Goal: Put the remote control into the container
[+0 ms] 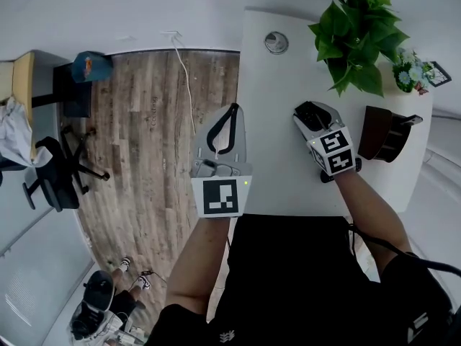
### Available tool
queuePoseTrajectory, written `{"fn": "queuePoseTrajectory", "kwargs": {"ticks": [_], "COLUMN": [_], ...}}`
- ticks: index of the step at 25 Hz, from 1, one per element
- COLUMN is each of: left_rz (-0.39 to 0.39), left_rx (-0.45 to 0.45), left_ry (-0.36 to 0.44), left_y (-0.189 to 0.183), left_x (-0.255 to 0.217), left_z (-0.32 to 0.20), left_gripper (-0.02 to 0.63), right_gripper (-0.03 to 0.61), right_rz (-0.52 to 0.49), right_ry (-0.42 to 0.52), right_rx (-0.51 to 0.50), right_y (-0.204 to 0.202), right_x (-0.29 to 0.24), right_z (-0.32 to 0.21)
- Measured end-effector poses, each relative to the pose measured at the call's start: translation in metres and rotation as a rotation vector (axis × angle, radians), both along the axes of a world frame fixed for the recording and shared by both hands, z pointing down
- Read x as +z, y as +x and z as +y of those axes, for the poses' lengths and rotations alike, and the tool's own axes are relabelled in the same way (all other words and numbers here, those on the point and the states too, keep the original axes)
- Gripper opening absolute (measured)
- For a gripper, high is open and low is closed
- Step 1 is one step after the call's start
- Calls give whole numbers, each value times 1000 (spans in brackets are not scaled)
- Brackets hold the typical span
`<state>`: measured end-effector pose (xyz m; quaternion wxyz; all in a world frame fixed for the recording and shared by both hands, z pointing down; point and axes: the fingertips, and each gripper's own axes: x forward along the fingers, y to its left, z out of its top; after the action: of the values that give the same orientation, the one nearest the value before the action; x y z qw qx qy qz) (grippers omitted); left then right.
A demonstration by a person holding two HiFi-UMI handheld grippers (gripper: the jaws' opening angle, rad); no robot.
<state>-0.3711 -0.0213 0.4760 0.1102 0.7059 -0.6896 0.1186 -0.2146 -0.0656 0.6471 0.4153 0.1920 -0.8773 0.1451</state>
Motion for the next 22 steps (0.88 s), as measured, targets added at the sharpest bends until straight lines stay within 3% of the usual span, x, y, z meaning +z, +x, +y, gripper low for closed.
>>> {"fn": "queuePoseTrajectory", "kwargs": {"ticks": [7, 22], "left_rz": [-32, -63], "left_rx": [42, 146], "left_ry": [19, 133], "left_y": [19, 78], "left_x": [-19, -86], "left_z": [-6, -28], "left_gripper": [2, 2], "right_gripper": [212, 212], "right_rz": [-45, -241], "right_ry": [-21, 98], "right_rx": [17, 145], "right_y": [3, 52], "right_x": [-12, -120], "right_z": [0, -5]}}
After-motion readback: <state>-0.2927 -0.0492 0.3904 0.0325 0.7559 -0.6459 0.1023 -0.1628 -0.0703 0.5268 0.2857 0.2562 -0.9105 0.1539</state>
